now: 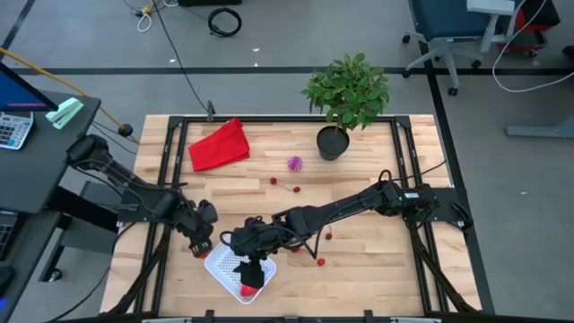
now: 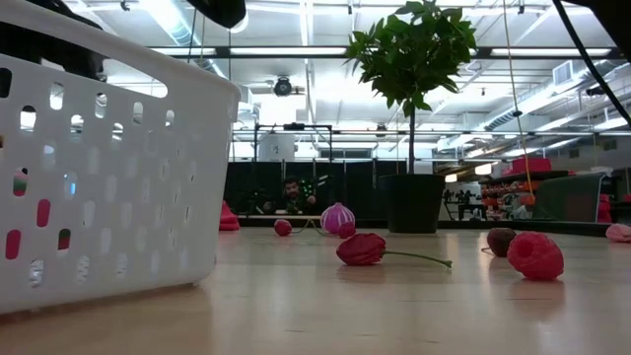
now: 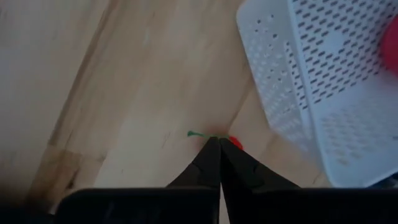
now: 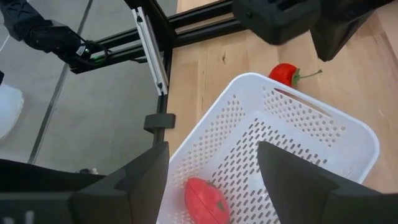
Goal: Pick and placing Produce into tupperware
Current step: Put the strawberry in the basket
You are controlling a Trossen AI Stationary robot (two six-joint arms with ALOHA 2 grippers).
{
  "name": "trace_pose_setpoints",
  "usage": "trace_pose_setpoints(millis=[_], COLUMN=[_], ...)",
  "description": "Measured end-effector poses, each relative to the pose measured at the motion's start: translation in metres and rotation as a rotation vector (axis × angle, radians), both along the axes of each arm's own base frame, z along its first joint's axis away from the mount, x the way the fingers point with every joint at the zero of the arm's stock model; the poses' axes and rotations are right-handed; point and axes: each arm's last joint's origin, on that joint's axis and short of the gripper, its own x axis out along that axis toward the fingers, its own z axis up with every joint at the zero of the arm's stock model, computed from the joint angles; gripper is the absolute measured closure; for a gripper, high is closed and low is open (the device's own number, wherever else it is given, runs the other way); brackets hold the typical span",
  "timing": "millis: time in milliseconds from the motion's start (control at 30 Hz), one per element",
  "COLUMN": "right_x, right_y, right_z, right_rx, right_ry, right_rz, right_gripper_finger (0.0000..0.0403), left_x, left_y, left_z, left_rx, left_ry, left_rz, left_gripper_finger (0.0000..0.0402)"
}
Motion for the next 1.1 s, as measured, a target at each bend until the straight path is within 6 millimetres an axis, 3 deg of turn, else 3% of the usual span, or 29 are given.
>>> trace_pose_setpoints(millis=[300,467,1100], right_x=[0.0,-0.001,-0.002], right_y=[0.0,0.003,0.006], right_z=[0.0,0.0,0.0], right_rx=[0.004,0.009,0.008], right_ry=[0.002,0.004,0.003], right_rz=[-0.002,-0.002,0.005], right_gripper_finger=[0.0148,0.0148,0.0148], left_x=[0.001,-0.004,0.0], left_y=[-0.001,-0.002,-0.016], left_z=[-0.006,-0.016,-0.039], left_rx=[-0.019,-0.019,0.046], left_ry=[0.028,0.065,0.082], left_rz=[0.102,0.157,0.245], left_gripper_finger=[0.0284,0.025,0.028])
